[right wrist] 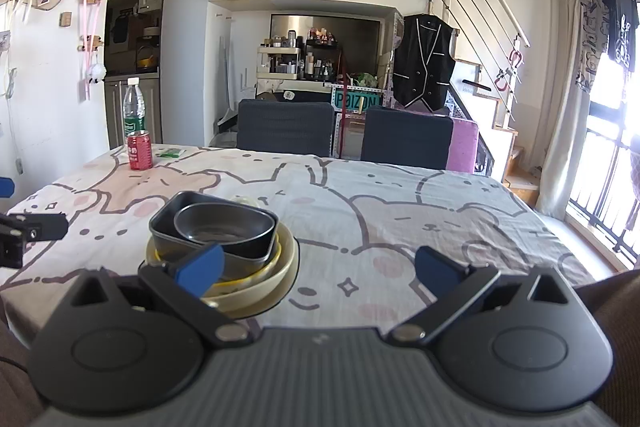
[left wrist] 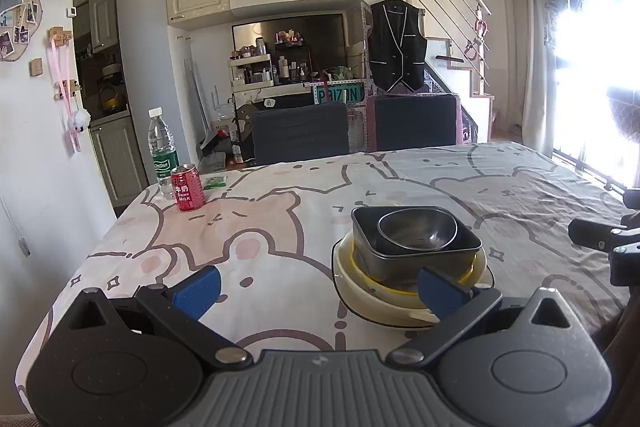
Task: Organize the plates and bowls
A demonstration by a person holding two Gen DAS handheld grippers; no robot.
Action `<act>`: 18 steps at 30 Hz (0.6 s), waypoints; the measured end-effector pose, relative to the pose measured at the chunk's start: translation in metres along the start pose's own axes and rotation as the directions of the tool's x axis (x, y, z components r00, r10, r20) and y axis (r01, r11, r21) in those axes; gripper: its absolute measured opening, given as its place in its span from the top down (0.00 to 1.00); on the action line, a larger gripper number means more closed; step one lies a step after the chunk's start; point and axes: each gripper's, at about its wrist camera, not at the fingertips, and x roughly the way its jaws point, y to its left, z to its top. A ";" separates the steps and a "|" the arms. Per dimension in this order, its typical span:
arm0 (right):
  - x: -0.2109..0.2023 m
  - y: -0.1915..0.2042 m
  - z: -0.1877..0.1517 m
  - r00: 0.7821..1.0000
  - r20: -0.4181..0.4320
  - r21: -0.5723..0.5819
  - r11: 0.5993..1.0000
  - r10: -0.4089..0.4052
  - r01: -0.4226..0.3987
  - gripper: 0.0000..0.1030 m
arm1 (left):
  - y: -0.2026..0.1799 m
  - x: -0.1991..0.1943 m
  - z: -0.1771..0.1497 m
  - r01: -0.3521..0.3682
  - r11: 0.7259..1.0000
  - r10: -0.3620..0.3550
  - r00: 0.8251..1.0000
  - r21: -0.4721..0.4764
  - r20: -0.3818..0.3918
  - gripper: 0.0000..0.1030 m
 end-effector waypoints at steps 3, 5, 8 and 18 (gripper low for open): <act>0.000 0.001 0.000 1.000 0.000 0.000 1.000 0.000 0.000 0.00 | 0.000 0.001 0.001 0.001 1.000 -0.001 1.000 -0.001 -0.001 0.00; 0.000 0.001 0.000 1.000 -0.002 0.001 1.000 0.001 -0.001 0.00 | 0.000 0.001 0.000 0.001 1.000 -0.001 1.000 -0.002 0.000 0.00; 0.000 0.001 0.000 1.000 -0.002 0.001 1.000 -0.001 0.001 0.00 | 0.000 0.001 0.000 0.001 1.000 -0.001 1.000 -0.001 -0.001 0.00; 0.001 0.002 0.000 1.000 -0.003 0.002 1.000 -0.005 0.005 0.00 | 0.001 0.001 0.000 0.001 1.000 -0.001 1.000 -0.001 0.000 0.00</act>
